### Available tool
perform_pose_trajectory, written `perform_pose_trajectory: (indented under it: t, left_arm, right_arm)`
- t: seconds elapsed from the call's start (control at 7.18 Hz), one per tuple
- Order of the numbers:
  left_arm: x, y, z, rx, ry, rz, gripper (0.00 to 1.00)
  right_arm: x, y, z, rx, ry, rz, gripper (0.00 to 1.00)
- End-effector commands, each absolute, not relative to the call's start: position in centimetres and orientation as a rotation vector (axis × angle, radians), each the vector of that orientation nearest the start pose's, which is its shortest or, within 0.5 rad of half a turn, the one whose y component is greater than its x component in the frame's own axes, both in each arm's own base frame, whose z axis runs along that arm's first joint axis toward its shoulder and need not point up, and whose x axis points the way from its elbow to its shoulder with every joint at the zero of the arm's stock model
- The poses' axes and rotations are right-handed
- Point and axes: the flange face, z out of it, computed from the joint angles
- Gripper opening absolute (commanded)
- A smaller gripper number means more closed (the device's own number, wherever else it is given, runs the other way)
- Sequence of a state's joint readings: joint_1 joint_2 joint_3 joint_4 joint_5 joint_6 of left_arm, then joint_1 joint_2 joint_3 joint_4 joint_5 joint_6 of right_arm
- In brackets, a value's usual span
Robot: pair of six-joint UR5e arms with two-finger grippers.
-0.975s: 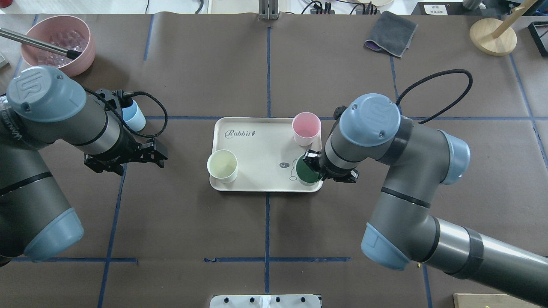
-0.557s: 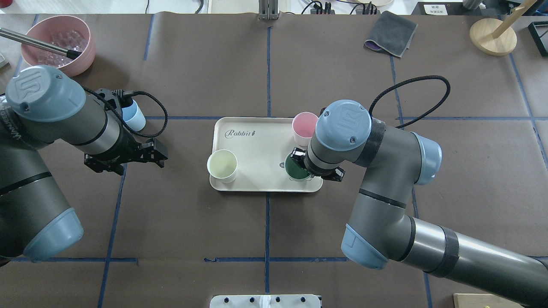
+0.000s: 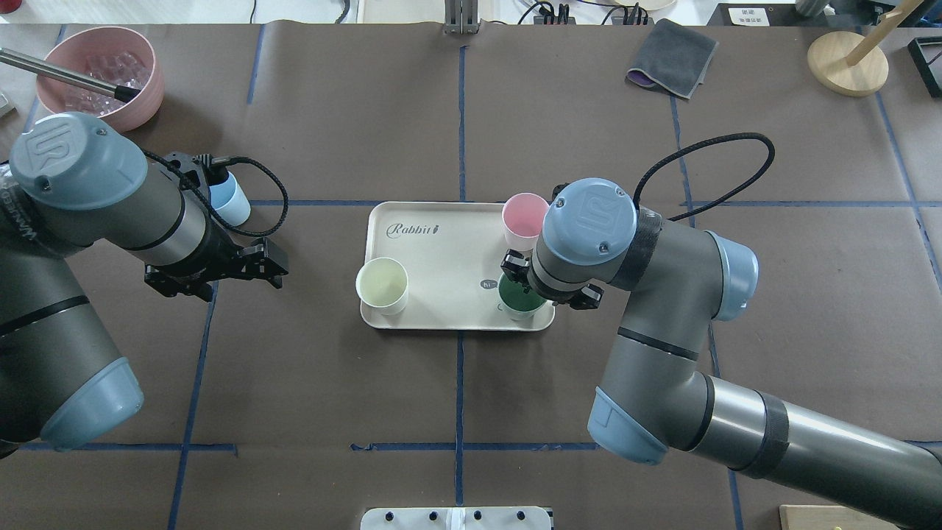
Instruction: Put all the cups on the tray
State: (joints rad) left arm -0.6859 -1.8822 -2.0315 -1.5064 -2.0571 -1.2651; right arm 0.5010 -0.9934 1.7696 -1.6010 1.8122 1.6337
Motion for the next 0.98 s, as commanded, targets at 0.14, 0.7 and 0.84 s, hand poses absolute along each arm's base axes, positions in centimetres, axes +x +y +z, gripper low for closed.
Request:
perform_pose_trajectory:
  t: [0.14,0.7,0.84]
  left_arm:
    - [36.7,-41.2,29.6,-0.078,0.829,-0.184,1.00]
    - [32.7,-42.7,32.7,-0.026,0.791,-0.125,1.00]
    - [30.3,-44.2,34.8,0.007,0.762,-0.088,1.00]
  right_arm:
    - [-44.9,-43.5,25.9,-0.059,-0.821,0.301,0.99]
    - [-26.3,-48.2,37.9,-0.013,-0.815,-0.008,0.99]
    - [-21.2,-48.5,41.8,0.004,-0.808,-0.076,0.99]
